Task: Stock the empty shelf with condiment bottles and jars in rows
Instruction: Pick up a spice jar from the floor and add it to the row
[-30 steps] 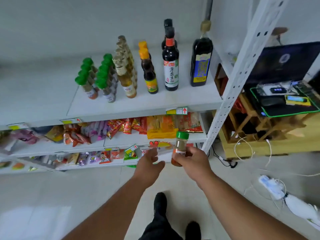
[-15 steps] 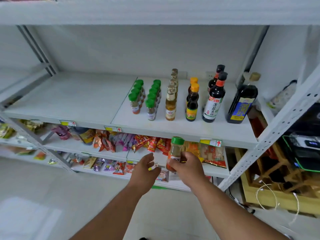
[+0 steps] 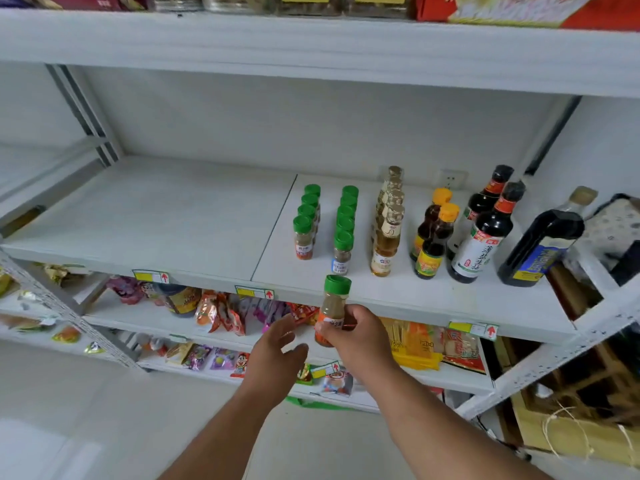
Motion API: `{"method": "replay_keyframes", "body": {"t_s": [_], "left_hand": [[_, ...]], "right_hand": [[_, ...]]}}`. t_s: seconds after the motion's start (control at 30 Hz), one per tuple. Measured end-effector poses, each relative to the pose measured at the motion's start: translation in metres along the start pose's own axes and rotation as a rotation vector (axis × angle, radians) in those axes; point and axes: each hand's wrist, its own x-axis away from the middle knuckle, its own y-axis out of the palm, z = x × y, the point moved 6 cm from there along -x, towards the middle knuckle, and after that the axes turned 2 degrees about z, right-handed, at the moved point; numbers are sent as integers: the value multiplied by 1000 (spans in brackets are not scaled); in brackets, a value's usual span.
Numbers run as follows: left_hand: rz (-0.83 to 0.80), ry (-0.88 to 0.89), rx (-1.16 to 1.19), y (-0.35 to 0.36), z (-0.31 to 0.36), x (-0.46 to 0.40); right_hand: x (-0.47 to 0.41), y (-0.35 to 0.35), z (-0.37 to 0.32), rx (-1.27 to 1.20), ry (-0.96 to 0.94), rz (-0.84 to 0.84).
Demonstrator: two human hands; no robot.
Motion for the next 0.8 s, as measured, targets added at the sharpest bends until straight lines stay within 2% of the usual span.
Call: {"method": "replay_keyframes", "body": {"t_s": [0.37, 0.6, 0.8], "left_hand": [[26, -5, -42, 6, 46, -36], [52, -40, -42, 0, 40, -61], [-8, -4, -46, -16, 44, -101]], "right_hand": [[-54, -1, -8, 32, -45, -21], [-72, 20, -13, 79, -58, -51], [-102, 40, -25, 72, -25, 16]]}}
